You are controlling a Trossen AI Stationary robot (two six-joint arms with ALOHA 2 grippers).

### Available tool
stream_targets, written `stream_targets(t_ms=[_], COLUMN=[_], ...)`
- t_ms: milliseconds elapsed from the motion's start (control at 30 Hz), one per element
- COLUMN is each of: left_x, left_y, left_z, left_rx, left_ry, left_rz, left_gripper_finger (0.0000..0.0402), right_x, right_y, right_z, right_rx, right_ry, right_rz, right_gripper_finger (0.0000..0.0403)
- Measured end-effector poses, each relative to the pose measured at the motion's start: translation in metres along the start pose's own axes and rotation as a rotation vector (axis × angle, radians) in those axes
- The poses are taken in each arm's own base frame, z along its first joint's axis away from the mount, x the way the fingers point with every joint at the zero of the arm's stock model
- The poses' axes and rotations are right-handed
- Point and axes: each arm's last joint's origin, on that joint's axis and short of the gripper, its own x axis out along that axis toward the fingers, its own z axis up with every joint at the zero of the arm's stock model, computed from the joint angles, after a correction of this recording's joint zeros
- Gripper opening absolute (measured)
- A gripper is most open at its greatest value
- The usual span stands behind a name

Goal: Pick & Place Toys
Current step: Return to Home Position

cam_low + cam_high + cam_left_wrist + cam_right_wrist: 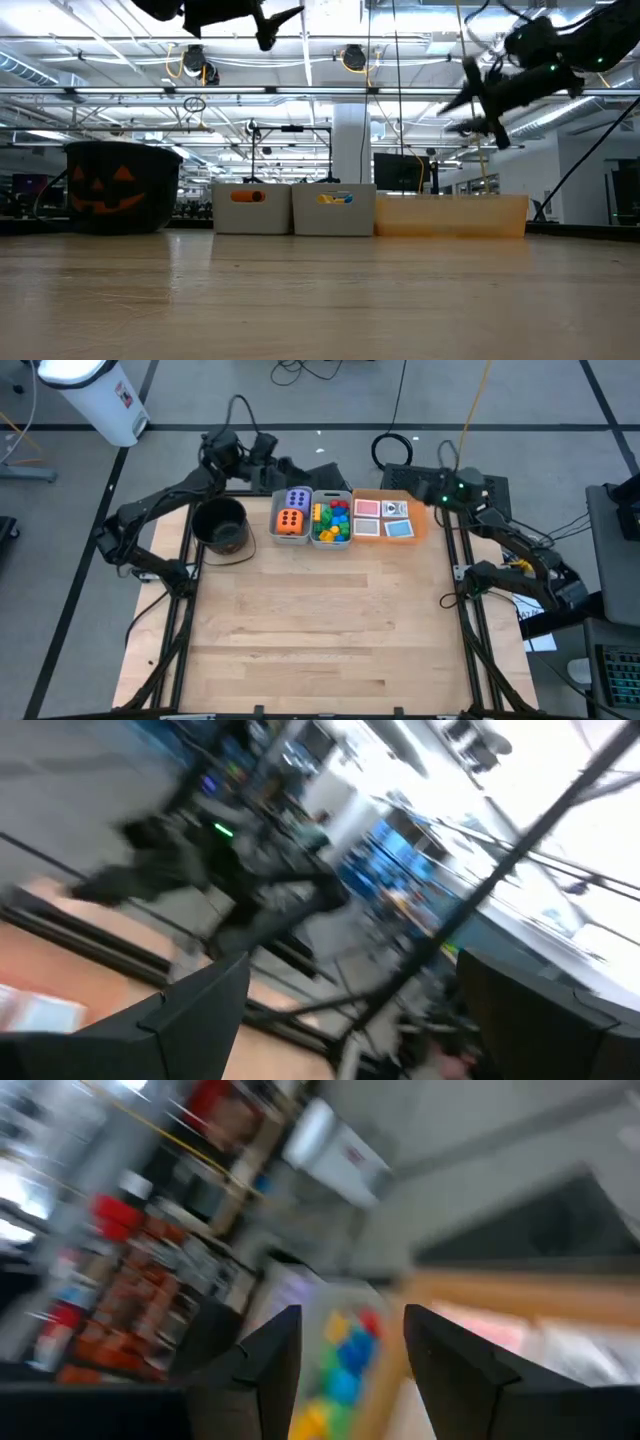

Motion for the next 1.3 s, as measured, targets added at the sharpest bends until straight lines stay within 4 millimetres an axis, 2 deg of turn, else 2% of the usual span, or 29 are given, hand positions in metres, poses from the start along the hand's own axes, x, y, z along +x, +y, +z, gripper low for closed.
stream_targets(t_ms=[167,333,567,700,800,967,1133,1300], left_x=[-0.027,-0.059,-0.095,-0.111,-0.122,-0.135,-0.146,-0.154], left_y=[-0.015,-0.043,-0.101,-0.135,-0.149,-0.143,-0.121,-0.101], left_z=[0.012,0.013,-0.003,-0.015,-0.027,-0.062,-0.105,-0.137], left_rx=[0.076,0.158,0.298,0.346,0.360,0.306,0.238,0.180], left_ry=[-0.093,-0.142,-0.227,-0.293,-0.334,-0.392,-0.409,-0.435], left_rz=[0.116,0.286,0.581,0.677,0.731,0.777,0.875,0.968], left_gripper_finger=[0.0360,0.0360,0.0360,0.0360,0.0360,0.0360,0.0360,0.0360], right_x=[-0.016,-0.036,-0.066,-0.083,-0.092,-0.095,-0.094,-0.086], right_y=[0.028,0.047,0.071,0.085,0.092,0.094,0.095,0.087], right_z=[0.012,0.015,0.011,0.003,-0.004,-0.016,-0.029,-0.048], right_rx=[-0.096,-0.164,-0.293,-0.351,-0.387,-0.411,-0.463,-0.530], right_ry=[-0.150,-0.235,-0.338,-0.439,-0.479,-0.448,-0.407,-0.340], right_rz=[0.172,0.256,0.347,0.360,0.358,0.296,0.226,0.140], right_gripper_finger=[0.0145,0.0111,0.0052,0.0014,0.0003,0.0002,0.0001,0.0000])
